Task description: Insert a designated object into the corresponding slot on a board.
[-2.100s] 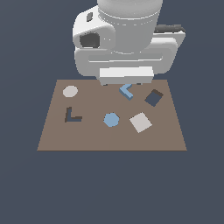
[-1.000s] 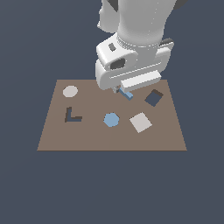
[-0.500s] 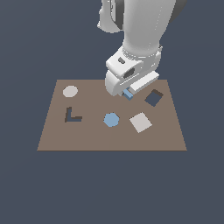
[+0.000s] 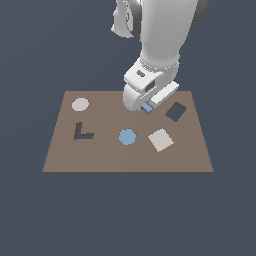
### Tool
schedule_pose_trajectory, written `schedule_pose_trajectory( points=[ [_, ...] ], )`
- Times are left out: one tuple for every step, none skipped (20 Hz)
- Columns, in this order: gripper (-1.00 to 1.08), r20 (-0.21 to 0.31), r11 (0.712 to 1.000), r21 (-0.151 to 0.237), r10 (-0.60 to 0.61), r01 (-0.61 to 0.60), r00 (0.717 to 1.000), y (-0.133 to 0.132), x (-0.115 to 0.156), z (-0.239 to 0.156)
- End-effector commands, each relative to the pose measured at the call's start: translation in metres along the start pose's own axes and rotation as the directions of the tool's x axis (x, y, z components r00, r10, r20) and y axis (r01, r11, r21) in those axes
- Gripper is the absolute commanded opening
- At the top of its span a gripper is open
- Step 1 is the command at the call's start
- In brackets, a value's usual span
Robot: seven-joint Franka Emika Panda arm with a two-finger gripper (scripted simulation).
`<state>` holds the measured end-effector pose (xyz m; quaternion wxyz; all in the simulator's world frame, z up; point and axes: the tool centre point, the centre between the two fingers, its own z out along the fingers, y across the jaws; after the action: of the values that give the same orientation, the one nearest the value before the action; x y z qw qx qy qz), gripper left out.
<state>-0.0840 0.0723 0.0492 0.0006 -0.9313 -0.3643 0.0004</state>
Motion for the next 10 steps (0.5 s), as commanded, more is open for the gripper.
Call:
schedule_pose_trajectory(
  points=[
    [1.00, 0.000, 1.000, -0.001, 0.000, 0.000, 1.000, 0.001, 0.000, 0.000],
    [1.00, 0.000, 1.000, -0.001, 0.003, -0.003, 1.000, 0.001, 0.000, -0.001],
    [1.00, 0.000, 1.000, -0.001, 0.004, -0.004, 1.000, 0.001, 0.000, -0.001],
    [1.00, 0.000, 1.000, -0.001, 0.002, -0.002, 1.000, 0.001, 0.000, 0.000],
    [1.00, 0.000, 1.000, -0.001, 0.002, -0.002, 1.000, 0.001, 0.000, 0.000],
    [1.00, 0.000, 1.000, -0.001, 0.002, -0.002, 1.000, 0.001, 0.000, 0.001],
    [1.00, 0.000, 1.000, -0.001, 0.002, -0.002, 1.000, 0.001, 0.000, 0.003],
    [1.00, 0.000, 1.000, -0.001, 0.002, -0.002, 1.000, 0.001, 0.000, 0.005],
    [1.00, 0.000, 1.000, -0.001, 0.003, -0.003, 1.000, 0.001, 0.000, 0.008],
    [1.00, 0.000, 1.000, -0.001, 0.003, -0.003, 1.000, 0.001, 0.000, 0.011]
  ],
)
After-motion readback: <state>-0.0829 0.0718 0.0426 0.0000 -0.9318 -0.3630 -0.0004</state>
